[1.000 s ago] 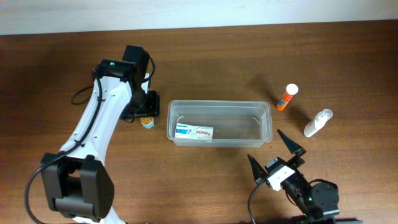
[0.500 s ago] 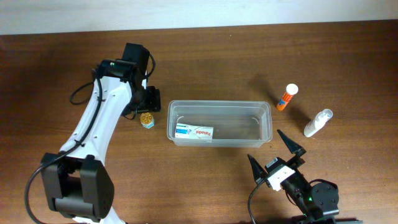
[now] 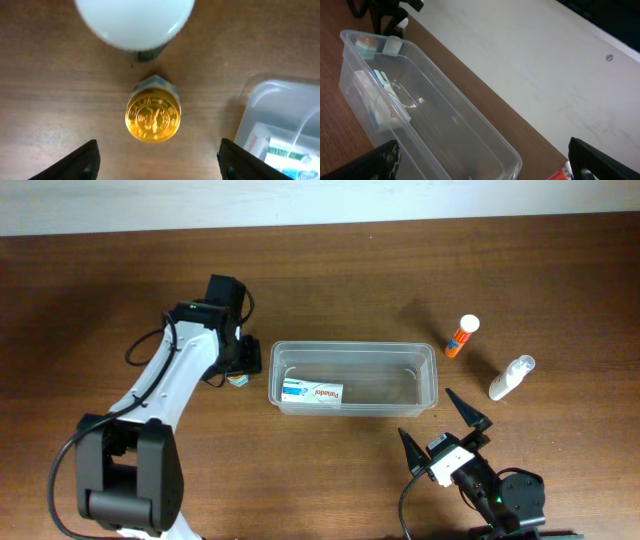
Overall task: Pack container
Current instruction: 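Lower the left gripper around the gold-lidded jar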
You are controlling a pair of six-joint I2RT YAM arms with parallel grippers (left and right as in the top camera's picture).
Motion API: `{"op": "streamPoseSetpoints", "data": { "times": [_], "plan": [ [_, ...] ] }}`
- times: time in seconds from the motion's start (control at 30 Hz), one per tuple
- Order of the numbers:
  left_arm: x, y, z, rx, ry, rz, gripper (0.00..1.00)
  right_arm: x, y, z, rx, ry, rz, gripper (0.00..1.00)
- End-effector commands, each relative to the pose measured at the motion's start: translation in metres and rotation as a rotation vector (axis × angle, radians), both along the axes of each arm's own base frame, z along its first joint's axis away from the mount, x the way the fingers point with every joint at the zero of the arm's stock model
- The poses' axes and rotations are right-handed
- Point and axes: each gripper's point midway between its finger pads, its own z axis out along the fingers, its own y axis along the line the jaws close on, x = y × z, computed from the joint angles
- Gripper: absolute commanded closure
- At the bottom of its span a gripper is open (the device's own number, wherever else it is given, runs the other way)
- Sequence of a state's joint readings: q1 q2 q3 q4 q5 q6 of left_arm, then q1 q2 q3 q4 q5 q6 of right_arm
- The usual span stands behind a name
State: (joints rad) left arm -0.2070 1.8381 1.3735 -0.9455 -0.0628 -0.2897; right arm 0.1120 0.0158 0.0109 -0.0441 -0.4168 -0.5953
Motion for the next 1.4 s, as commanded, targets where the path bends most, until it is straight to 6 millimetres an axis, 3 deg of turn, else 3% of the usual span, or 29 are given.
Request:
{"op": "streamPoseSetpoints", "data": {
  "times": [0.0, 0.93, 1.03, 1.17, 1.37],
  "plan": [
    [0.0, 0.003, -0.004, 0.01, -0.009, 0.016, 0.24, 0.001, -0.003, -0.002, 0.006, 0.005, -0.014, 0.02],
    [0.002, 0.013, -0.047, 0.053, -0.09, 0.025, 0.29, 0.001, -0.003, -0.002, 0.006, 0.005, -0.014, 0.02],
    [0.002, 0.013, -0.051, 0.05, -0.099, 0.025, 0.32, 0.001, -0.003, -0.002, 0.006, 0.005, -0.014, 0.02],
    [0.001, 0.01, -0.052, 0.03, -0.096, 0.021, 0.5, 0.001, -0.003, -0.002, 0.006, 0.005, -0.014, 0.02],
    [0.001, 0.009, -0.052, 0.029, -0.093, 0.021, 0.5, 0.001, -0.003, -0.002, 0.006, 0.005, -0.014, 0.02]
  ]
}}
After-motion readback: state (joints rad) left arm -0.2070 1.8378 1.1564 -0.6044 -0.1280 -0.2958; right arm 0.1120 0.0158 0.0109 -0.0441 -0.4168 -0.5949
